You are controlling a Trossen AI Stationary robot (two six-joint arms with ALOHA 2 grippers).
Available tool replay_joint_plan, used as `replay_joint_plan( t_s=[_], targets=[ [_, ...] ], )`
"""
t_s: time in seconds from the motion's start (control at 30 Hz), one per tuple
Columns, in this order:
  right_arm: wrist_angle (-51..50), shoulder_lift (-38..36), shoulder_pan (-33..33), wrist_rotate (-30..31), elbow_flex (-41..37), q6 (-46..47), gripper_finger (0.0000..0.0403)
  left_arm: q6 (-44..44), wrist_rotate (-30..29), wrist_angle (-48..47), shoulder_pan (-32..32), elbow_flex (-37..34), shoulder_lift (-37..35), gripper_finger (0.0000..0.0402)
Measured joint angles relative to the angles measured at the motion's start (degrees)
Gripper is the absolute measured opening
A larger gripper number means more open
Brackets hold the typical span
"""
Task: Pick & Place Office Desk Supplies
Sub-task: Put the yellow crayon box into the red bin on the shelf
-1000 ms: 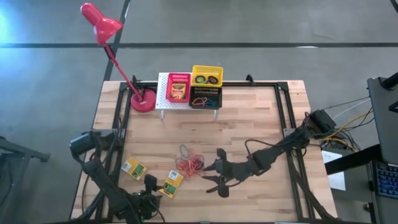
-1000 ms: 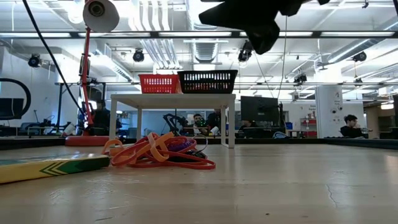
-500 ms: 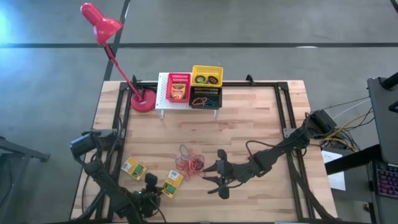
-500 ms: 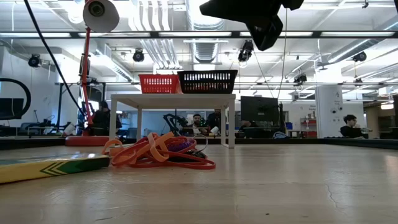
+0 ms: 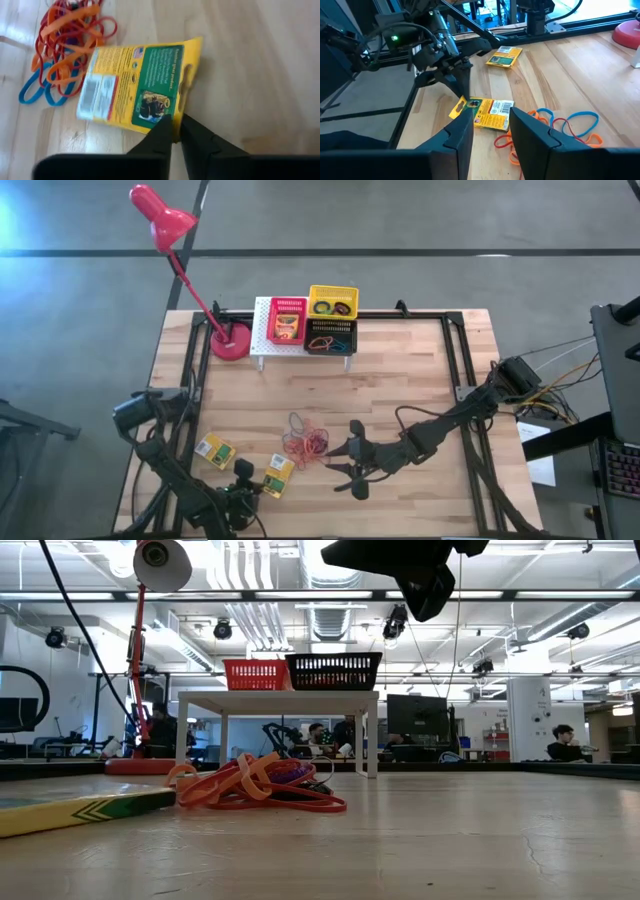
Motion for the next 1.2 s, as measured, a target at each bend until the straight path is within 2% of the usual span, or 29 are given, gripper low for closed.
replay_joint_plan(
  t_s=[0.1, 0.27, 0.4, 0.53, 0.77, 1.03, 1.2],
  targets=[
    [0.0, 0.0, 0.0, 0.0, 0.0, -0.2, 0.0124, 0.0, 0.0, -0.1, 0.3, 1.5, -0.9, 0.0008],
    [1.3, 0.0, 0.0, -0.3, 0.0, -4.2, 0.0134, 0.0, -0.1, 0.0, 1.3, 3.1, -5.9, 0.0006],
    [5.2, 1.8, 0.0, -3.0, 0.0, -10.2, 0.0153, 0.0, 0.7, 0.0, 2.4, 3.1, -11.7, 0.0005],
    [7.9, 6.5, -0.2, -4.6, 1.9, -14.6, 0.0182, 0.0, 1.3, 0.1, 3.9, 2.9, -17.2, 0.0004],
    [6.1, 17.0, -1.9, -6.6, 12.8, -18.3, 0.0212, 0.0, 1.3, -0.1, 6.5, 2.9, -23.3, 0.0005],
    [-6.4, 23.9, -3.4, -6.0, 26.8, -17.6, 0.0198, 0.0, 1.3, -0.1, 6.8, 2.8, -24.0, 0.0005],
    [-13.3, 25.6, -3.3, -6.1, 31.8, -16.1, 0.0153, 0.0, 1.2, -0.3, 6.8, 2.8, -24.0, 0.0006]
  ],
)
